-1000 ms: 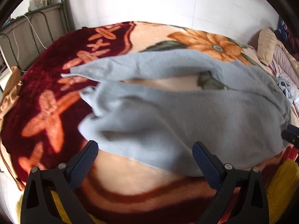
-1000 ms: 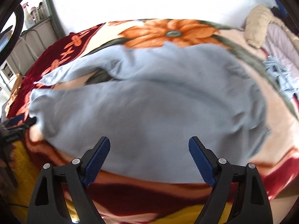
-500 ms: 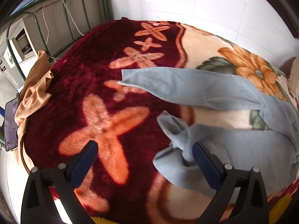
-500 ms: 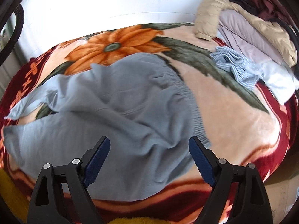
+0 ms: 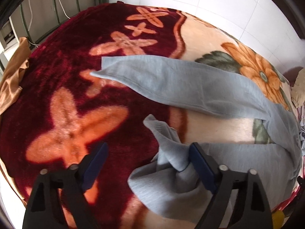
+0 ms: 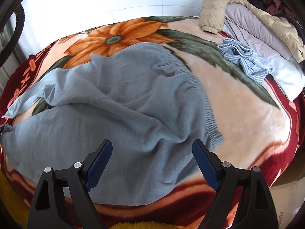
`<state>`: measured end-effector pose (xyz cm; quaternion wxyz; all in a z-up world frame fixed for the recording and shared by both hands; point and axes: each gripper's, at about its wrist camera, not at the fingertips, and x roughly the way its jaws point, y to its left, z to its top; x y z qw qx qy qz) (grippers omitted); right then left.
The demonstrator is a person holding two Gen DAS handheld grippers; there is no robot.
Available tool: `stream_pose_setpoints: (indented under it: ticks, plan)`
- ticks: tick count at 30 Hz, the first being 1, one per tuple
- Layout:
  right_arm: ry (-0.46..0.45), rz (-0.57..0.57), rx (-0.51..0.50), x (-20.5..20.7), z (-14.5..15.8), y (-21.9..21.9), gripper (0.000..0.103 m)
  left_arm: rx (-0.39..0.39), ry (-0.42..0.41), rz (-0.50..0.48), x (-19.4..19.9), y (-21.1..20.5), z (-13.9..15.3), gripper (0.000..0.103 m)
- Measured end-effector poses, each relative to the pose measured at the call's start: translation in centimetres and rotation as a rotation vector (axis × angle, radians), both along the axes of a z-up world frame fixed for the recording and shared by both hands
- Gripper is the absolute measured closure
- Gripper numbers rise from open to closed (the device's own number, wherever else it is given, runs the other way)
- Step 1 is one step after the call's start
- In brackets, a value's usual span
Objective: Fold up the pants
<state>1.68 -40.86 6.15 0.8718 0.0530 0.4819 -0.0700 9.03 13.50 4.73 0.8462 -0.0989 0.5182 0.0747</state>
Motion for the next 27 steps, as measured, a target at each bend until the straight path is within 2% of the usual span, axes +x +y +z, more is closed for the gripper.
stream_pose_setpoints:
  ticks: [2,3,4,6,7,9,12,15,17,19,21,27]
  plan:
    - [0.000,0.016,-0.005,0.0,-0.1,0.5,0.016,-0.055,0.014,-0.007,0.3,-0.1,-0.3,0.037]
    - [0.002,0.025,-0.010,0.0,-0.2,0.8,0.016,-0.074,0.017,-0.008,0.3,-0.2,-0.4,0.054]
    - [0.000,0.034,-0.014,0.0,-0.2,1.1,0.016,-0.104,0.015,-0.010,0.3,-0.2,-0.4,0.066]
    - [-0.010,0.054,-0.020,-0.2,0.0,1.8,0.016,-0.128,-0.005,0.003,0.1,-0.2,0.2,0.080]
    - [-0.014,0.066,-0.023,-0.3,0.0,2.1,0.016,-0.103,-0.016,0.018,-0.1,-0.1,0.7,0.083]
    - [-0.025,0.089,-0.033,-0.5,0.1,2.8,0.016,0.022,-0.018,0.078,-1.0,0.3,2.2,0.086]
    - [-0.039,0.129,-0.042,-0.7,0.1,3.8,0.016,0.075,-0.039,0.133,-2.0,1.3,3.9,0.087]
    - [-0.026,0.151,-0.039,-0.6,-0.8,4.4,0.016,0.136,-0.029,0.119,-1.8,0.9,4.9,0.086]
    - [-0.006,0.153,-0.031,-0.6,-1.5,4.5,0.016,0.157,-0.032,0.108,-1.0,0.5,5.0,0.078]
    - [0.011,0.153,-0.022,-0.5,-1.9,4.4,0.017,0.133,-0.058,0.105,-0.8,0.5,5.2,0.054]
    - [0.016,0.156,-0.013,-0.4,-2.0,4.3,0.017,0.121,-0.071,0.096,-0.7,0.4,5.5,0.043]
    - [0.031,0.144,0.015,-0.1,-2.0,3.9,0.017,0.200,-0.025,0.068,-0.8,2.0,5.4,0.040]
